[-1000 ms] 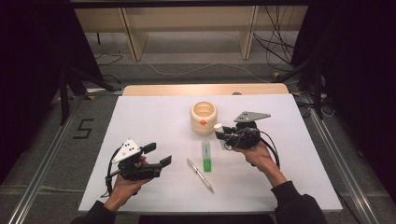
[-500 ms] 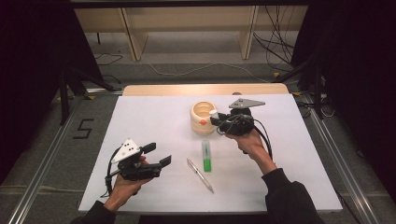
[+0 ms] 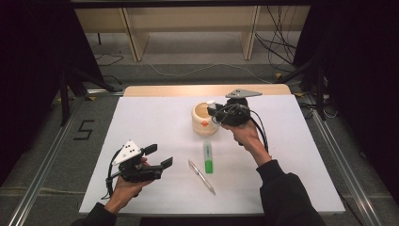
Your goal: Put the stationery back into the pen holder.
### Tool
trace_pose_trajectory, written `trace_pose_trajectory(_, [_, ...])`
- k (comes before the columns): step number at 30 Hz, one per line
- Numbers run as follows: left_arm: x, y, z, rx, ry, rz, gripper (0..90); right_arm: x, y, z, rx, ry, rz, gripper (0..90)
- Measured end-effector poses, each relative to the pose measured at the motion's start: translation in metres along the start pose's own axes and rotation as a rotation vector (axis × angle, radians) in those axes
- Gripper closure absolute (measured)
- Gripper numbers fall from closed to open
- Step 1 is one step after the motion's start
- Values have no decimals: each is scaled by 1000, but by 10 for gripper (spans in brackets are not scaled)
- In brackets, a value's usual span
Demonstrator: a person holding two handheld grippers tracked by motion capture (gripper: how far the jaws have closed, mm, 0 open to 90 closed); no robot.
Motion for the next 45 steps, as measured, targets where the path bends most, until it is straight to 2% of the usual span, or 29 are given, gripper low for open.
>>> trace_pose_trajectory(15, [0, 0, 1, 1, 0, -4, 193, -7, -20, -17, -28, 32, -34, 676])
trace_pose_trajectory(32, [0, -1, 1, 1, 1, -3, 193, -16, -24, -43, -20, 76, -64, 676])
trace_pose_trajectory(45, [-1, -1, 1, -1, 3, -5, 193, -22, -17, -62, 0, 113, -82, 675])
Point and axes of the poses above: each handheld gripper's, and its own axes: z roughly backward along the jaws, y roughly out of its underside, x roughly to its left, the point moved 9 cm from there along -z, roughly forward along the jaws, and after that the axes turned 3 degrees about -z, right-handed, at the moved point
